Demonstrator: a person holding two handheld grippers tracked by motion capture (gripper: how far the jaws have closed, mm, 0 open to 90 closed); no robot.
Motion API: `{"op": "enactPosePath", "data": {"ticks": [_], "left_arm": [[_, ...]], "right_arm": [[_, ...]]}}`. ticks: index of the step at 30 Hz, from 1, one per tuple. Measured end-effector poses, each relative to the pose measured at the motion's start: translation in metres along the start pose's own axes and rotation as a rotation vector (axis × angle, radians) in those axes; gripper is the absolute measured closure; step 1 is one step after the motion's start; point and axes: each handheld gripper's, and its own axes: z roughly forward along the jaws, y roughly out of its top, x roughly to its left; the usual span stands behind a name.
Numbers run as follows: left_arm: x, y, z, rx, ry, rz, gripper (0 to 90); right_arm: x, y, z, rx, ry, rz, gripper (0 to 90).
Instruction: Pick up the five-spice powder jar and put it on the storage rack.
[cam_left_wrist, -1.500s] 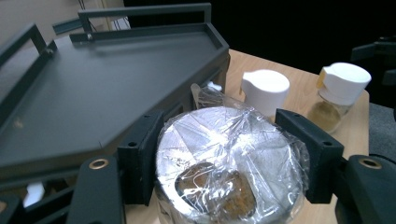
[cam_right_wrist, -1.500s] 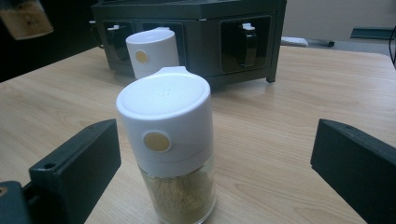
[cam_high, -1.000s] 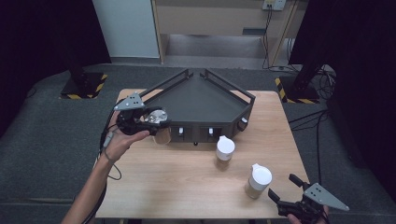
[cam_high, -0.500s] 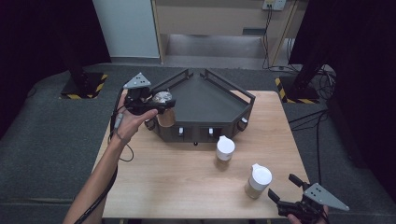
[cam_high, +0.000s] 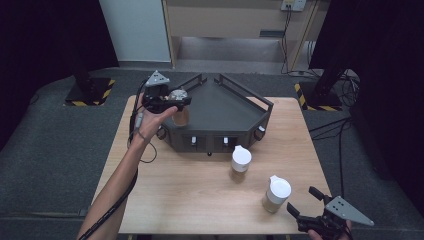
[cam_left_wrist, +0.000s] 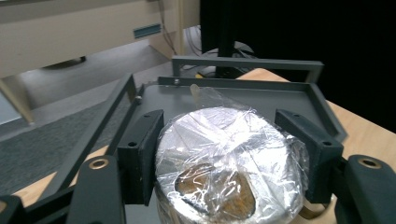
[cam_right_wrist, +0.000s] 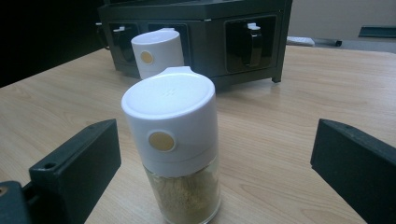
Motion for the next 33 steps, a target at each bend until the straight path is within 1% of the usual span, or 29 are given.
{"op": "enactPosePath", "data": {"ticks": [2, 3, 5, 6, 7, 9, 12, 13, 14, 16, 18, 20, 22, 26, 30, 33], "left_arm": [[0.000, 0.000, 0.002, -0.003, 0.017, -0.010, 34.1], [0.000, -0.001, 0.004, -0.008, 0.027, -0.021, 34.1], [0.003, -0.003, 0.006, -0.019, 0.029, -0.035, 34.1], [0.005, -0.004, 0.007, -0.027, 0.038, -0.055, 34.1], [0.006, -0.005, 0.008, -0.032, 0.045, -0.064, 34.1], [0.006, -0.006, 0.010, -0.040, 0.055, -0.071, 34.1], [0.002, -0.006, 0.013, -0.031, 0.084, -0.056, 34.1], [0.001, -0.005, 0.015, -0.027, 0.094, -0.057, 34.1], [0.002, -0.007, 0.017, -0.033, 0.100, -0.070, 34.1], [0.003, -0.008, 0.018, -0.033, 0.100, -0.074, 34.1], [0.004, -0.010, 0.022, -0.030, 0.104, -0.083, 34.1], [0.004, -0.010, 0.023, -0.025, 0.103, -0.081, 34.1], [0.003, -0.011, 0.026, -0.018, 0.112, -0.076, 34.1], [0.005, -0.016, 0.032, -0.005, 0.114, -0.090, 34.1], [0.004, -0.018, 0.035, 0.002, 0.122, -0.084, 34.1], [0.006, -0.020, 0.038, 0.006, 0.118, -0.092, 34.1]], "right_arm": [[0.000, 0.000, 0.000, -0.001, 0.002, 0.000, 1.6], [-0.001, 0.000, 0.000, 0.000, 0.003, 0.000, 1.6], [-0.001, 0.000, 0.000, 0.000, 0.003, 0.000, 1.6], [-0.001, 0.000, 0.000, 0.000, 0.003, 0.000, 1.6], [-0.001, 0.000, 0.000, 0.000, 0.005, -0.001, 1.6], [-0.001, 0.000, 0.000, 0.000, 0.006, -0.001, 1.6], [-0.001, 0.000, 0.000, 0.000, 0.008, -0.001, 1.6], [-0.001, 0.000, 0.000, 0.000, 0.009, -0.001, 1.6], [-0.001, 0.000, 0.001, 0.000, 0.008, 0.001, 1.6], [-0.001, 0.000, 0.000, 0.001, 0.008, 0.000, 1.7], [-0.001, 0.000, 0.000, 0.000, 0.008, -0.001, 1.7], [-0.001, 0.000, 0.000, 0.000, 0.009, 0.001, 1.7], [-0.001, 0.000, 0.000, 0.000, 0.009, 0.002, 1.7], [-0.001, 0.000, 0.000, 0.000, 0.011, 0.001, 1.7], [-0.002, 0.000, 0.001, 0.002, 0.012, 0.002, 1.7], [-0.002, 0.000, 0.001, 0.002, 0.013, 0.001, 1.7]]}}
